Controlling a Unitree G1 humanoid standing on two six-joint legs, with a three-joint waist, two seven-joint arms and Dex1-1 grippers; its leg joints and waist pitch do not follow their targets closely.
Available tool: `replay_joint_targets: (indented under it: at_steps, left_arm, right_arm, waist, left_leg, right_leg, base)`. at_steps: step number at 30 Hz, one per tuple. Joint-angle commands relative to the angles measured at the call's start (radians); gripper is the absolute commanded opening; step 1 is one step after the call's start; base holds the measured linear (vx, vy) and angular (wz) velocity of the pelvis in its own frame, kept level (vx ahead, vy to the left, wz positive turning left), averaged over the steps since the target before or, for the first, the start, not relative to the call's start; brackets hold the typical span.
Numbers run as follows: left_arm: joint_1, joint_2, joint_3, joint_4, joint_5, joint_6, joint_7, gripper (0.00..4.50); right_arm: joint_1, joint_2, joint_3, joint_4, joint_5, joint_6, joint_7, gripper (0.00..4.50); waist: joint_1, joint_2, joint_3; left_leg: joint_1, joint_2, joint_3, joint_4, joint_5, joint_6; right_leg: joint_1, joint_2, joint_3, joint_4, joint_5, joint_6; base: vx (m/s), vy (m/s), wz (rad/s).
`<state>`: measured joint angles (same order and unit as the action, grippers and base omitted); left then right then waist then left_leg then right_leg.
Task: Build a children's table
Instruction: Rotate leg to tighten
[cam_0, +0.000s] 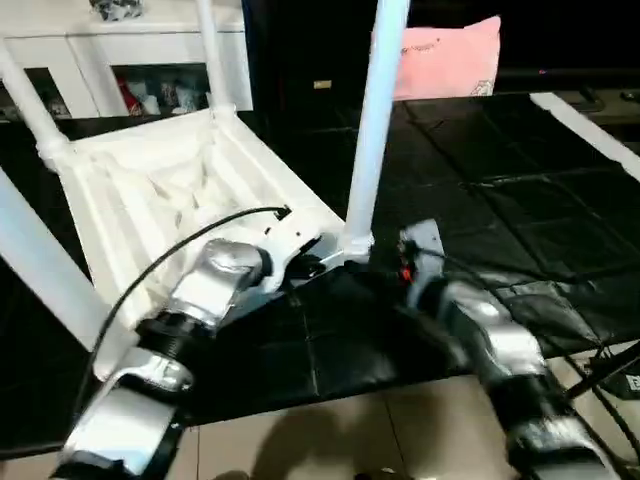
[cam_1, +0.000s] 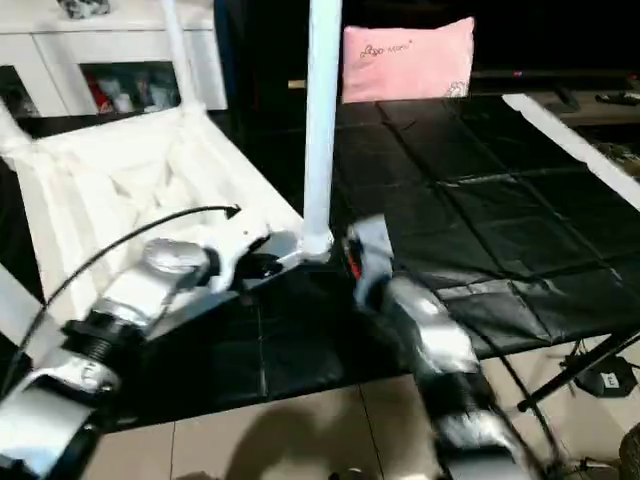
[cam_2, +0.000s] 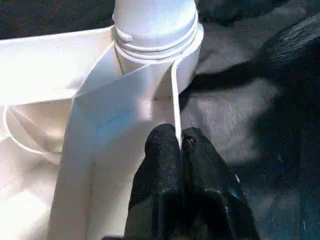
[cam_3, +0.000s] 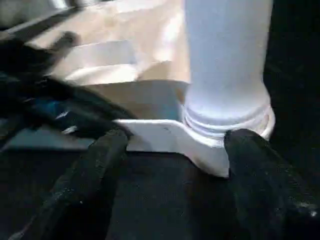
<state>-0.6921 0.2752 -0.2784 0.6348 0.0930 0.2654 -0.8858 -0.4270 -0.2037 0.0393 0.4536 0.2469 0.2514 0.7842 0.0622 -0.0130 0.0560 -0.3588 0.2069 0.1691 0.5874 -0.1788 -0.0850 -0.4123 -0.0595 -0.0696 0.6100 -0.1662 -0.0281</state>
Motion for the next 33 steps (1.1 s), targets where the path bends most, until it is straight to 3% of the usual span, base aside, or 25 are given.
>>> replay_joint_targets:
  at_steps: [1,5,8,10,14,19,20,22,25,33]
  left_arm:
    - [0.01,0.038,-0.033,-0.023,-0.005,-0.074,-0.121,0.0]
    - [0.019,0.074,-0.054,-0.035,-0.032,-0.12,-0.249,0.0]
    - [0.011,0.095,-0.072,-0.022,-0.045,-0.163,-0.327,0.0]
    - [0.001,0.104,-0.082,-0.01,-0.051,-0.188,-0.383,0.0]
    - [-0.007,0.115,-0.109,-0.021,-0.053,-0.205,-0.463,0.0]
    - [-0.009,0.127,-0.156,-0.045,-0.045,-0.239,-0.562,0.0]
    - [-0.011,0.127,-0.163,-0.048,-0.044,-0.248,-0.579,0.0]
    - [-0.014,0.127,-0.17,-0.051,-0.043,-0.256,-0.594,0.0]
    - [-0.016,0.126,-0.172,-0.055,-0.042,-0.258,-0.602,0.0]
    - [-0.016,0.124,-0.175,-0.058,-0.045,-0.263,-0.613,0.0]
  right_arm:
    - [0.007,-0.072,-0.01,-0.08,0.041,0.009,0.119,3.69]
    - [0.007,-0.151,-0.002,-0.096,0.042,0.001,0.229,4.11]
    - [0.005,-0.216,0.017,-0.108,0.045,-0.003,0.319,4.42]
    - [-0.001,-0.249,0.038,-0.112,0.032,-0.029,0.367,4.42]
    - [-0.011,-0.265,0.077,-0.105,0.015,-0.081,0.435,4.42]
    - [-0.044,-0.256,0.123,-0.065,0.015,-0.083,0.536,4.42]
    - [-0.056,-0.253,0.136,-0.048,0.015,-0.082,0.555,4.16]
    - [-0.068,-0.249,0.15,-0.028,0.014,-0.083,0.578,4.16]
    - [-0.078,-0.249,0.169,-0.004,0.005,-0.087,0.606,3.73]
    - [-0.09,-0.251,0.196,0.031,-0.008,-0.111,0.662,3.24]
  waist:
    - [0.01,-0.006,-0.072]
    - [0.027,-0.006,-0.068]
    - [0.036,-0.002,-0.068]
    - [0.044,0.001,-0.069]
    - [0.05,-0.002,-0.069]
    - [0.056,-0.002,-0.069]
    - [0.057,-0.003,-0.069]
    - [0.06,0.0,-0.068]
    - [0.068,0.0,-0.07]
    - [0.07,-0.003,-0.07]
  left_leg:
    - [-0.001,0.016,0.0,-0.059,-0.159,0.072]
    - [0.005,0.019,0.002,-0.061,-0.189,0.057]
    - [0.01,0.021,0.003,-0.061,-0.192,0.054]
    - [0.008,0.022,0.003,-0.06,-0.185,0.051]
    - [0.006,0.023,0.004,-0.06,-0.183,0.05]
    - [0.006,0.025,0.002,-0.061,-0.196,0.049]
    - [0.006,0.026,0.002,-0.061,-0.197,0.048]
    - [0.011,0.028,0.003,-0.061,-0.204,0.045]
    - [0.01,0.03,0.003,-0.061,-0.195,0.041]
    - [0.007,0.026,0.003,-0.06,-0.194,0.039]
  right_leg:
    - [0.067,-0.071,0.046,-0.077,-0.197,-0.185]
    - [0.061,-0.075,0.047,-0.085,-0.294,-0.163]
    - [0.055,-0.073,0.048,-0.084,-0.283,-0.169]
    - [0.058,-0.074,0.047,-0.08,-0.262,-0.176]
    - [0.058,-0.075,0.047,-0.078,-0.251,-0.18]
    - [0.058,-0.076,0.045,-0.079,-0.28,-0.179]
    - [0.057,-0.077,0.046,-0.079,-0.285,-0.18]
    - [0.054,-0.077,0.046,-0.08,-0.289,-0.185]
    - [0.056,-0.077,0.047,-0.076,-0.265,-0.193]
    - [0.059,-0.077,0.046,-0.077,-0.277,-0.182]
  base:
    - [0.0,0.0,0.0]
    - [0.0,0.0,0.0]
    - [0.0,0.0,0.0]
    - [0.0,0.0,0.0]
    - [0.0,0.0,0.0]
    - [0.0,0.0,0.0]
    - [0.0,0.0,0.0]
    - [0.0,0.0,0.0]
    - [0.0,0.0,0.0]
    - [0.0,0.0,0.0]
